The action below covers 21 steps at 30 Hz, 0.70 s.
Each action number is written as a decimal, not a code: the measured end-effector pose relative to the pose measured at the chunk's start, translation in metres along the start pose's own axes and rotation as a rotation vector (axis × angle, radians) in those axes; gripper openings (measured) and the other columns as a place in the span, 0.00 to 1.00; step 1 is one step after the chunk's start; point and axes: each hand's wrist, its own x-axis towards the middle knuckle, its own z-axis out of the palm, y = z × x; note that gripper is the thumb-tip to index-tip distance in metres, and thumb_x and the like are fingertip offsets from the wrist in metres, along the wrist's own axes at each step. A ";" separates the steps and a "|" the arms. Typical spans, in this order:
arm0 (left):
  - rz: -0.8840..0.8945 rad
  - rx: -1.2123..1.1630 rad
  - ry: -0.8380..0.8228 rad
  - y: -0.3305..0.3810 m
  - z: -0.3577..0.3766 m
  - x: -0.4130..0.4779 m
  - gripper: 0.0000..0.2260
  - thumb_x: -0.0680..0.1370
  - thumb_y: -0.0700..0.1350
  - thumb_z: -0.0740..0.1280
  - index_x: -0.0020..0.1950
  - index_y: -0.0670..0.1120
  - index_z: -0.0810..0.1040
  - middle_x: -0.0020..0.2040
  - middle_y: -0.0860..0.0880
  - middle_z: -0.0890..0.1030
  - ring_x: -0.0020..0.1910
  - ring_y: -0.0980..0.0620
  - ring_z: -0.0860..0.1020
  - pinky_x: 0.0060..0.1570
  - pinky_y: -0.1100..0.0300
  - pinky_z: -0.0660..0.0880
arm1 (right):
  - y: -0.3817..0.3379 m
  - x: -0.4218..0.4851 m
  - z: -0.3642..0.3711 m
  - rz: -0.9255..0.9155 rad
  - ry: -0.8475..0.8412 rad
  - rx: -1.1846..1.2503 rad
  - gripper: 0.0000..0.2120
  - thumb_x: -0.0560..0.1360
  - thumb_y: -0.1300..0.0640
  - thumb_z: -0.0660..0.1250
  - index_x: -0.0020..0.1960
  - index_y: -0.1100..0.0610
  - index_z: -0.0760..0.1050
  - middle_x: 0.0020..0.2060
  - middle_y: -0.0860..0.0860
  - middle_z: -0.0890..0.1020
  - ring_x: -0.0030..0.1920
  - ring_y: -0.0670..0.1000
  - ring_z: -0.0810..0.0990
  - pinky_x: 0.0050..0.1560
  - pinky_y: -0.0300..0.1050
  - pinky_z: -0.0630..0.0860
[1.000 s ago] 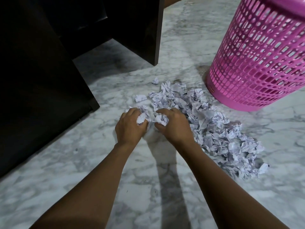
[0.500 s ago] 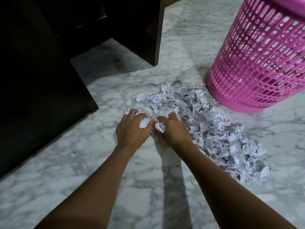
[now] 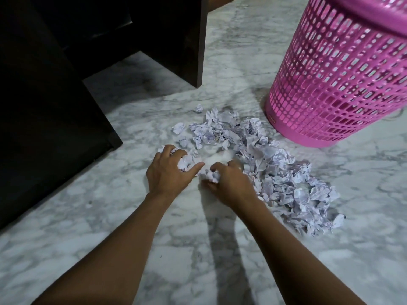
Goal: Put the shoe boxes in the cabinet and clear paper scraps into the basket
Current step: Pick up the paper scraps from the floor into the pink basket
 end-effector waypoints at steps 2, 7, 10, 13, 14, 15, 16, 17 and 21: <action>-0.001 0.007 -0.012 0.000 0.000 0.000 0.21 0.67 0.68 0.70 0.49 0.54 0.82 0.53 0.54 0.77 0.50 0.48 0.78 0.39 0.56 0.75 | -0.003 -0.008 0.007 -0.014 0.018 -0.049 0.20 0.77 0.43 0.67 0.64 0.52 0.72 0.61 0.57 0.72 0.52 0.62 0.80 0.42 0.46 0.71; -0.020 -0.043 0.025 0.003 0.001 -0.007 0.07 0.69 0.50 0.72 0.46 0.53 0.82 0.48 0.52 0.79 0.45 0.45 0.80 0.35 0.56 0.75 | -0.001 -0.005 0.009 -0.046 0.034 -0.014 0.17 0.77 0.46 0.66 0.62 0.53 0.74 0.56 0.58 0.75 0.53 0.62 0.79 0.44 0.47 0.71; -0.002 -0.079 0.047 -0.001 0.000 -0.013 0.08 0.67 0.46 0.72 0.45 0.51 0.82 0.44 0.50 0.80 0.40 0.43 0.80 0.32 0.55 0.76 | 0.002 -0.007 0.014 -0.050 0.050 0.030 0.15 0.75 0.47 0.68 0.59 0.53 0.76 0.53 0.59 0.77 0.51 0.62 0.79 0.46 0.48 0.73; -0.005 -0.108 0.061 -0.003 -0.005 -0.017 0.11 0.65 0.47 0.68 0.45 0.50 0.83 0.39 0.48 0.79 0.36 0.41 0.79 0.31 0.54 0.77 | 0.007 -0.009 0.018 -0.034 0.044 0.108 0.15 0.73 0.49 0.70 0.58 0.52 0.78 0.51 0.58 0.79 0.52 0.60 0.79 0.47 0.47 0.73; -0.016 -0.126 0.054 -0.003 -0.008 -0.018 0.11 0.65 0.47 0.67 0.46 0.50 0.83 0.39 0.48 0.79 0.36 0.40 0.79 0.31 0.53 0.77 | 0.009 -0.010 0.017 -0.031 0.060 0.140 0.14 0.73 0.49 0.71 0.56 0.52 0.79 0.49 0.57 0.81 0.51 0.59 0.79 0.44 0.45 0.70; -0.032 -0.151 0.040 -0.001 -0.011 -0.017 0.12 0.65 0.48 0.67 0.46 0.50 0.83 0.40 0.48 0.79 0.36 0.40 0.79 0.33 0.53 0.77 | 0.011 -0.010 0.015 -0.021 0.083 0.182 0.12 0.72 0.50 0.71 0.54 0.53 0.80 0.47 0.56 0.82 0.50 0.56 0.80 0.42 0.43 0.68; -0.056 -0.182 0.022 0.001 -0.014 -0.016 0.12 0.65 0.48 0.66 0.46 0.49 0.83 0.40 0.48 0.80 0.37 0.40 0.79 0.34 0.52 0.77 | 0.011 -0.013 0.011 -0.005 0.109 0.253 0.11 0.71 0.52 0.72 0.52 0.53 0.81 0.45 0.54 0.84 0.48 0.54 0.81 0.41 0.43 0.68; -0.092 -0.218 0.004 0.002 -0.017 -0.015 0.12 0.65 0.48 0.66 0.46 0.49 0.83 0.39 0.48 0.80 0.38 0.40 0.79 0.36 0.52 0.77 | 0.012 -0.015 0.008 0.019 0.133 0.349 0.09 0.70 0.54 0.74 0.50 0.53 0.81 0.43 0.53 0.85 0.46 0.52 0.81 0.41 0.44 0.71; -0.307 -0.459 0.013 0.007 -0.032 -0.007 0.09 0.65 0.49 0.66 0.41 0.48 0.79 0.35 0.48 0.80 0.37 0.44 0.78 0.38 0.49 0.78 | 0.008 -0.023 -0.015 0.042 0.204 0.633 0.05 0.69 0.60 0.74 0.43 0.52 0.81 0.33 0.46 0.82 0.32 0.42 0.78 0.37 0.38 0.74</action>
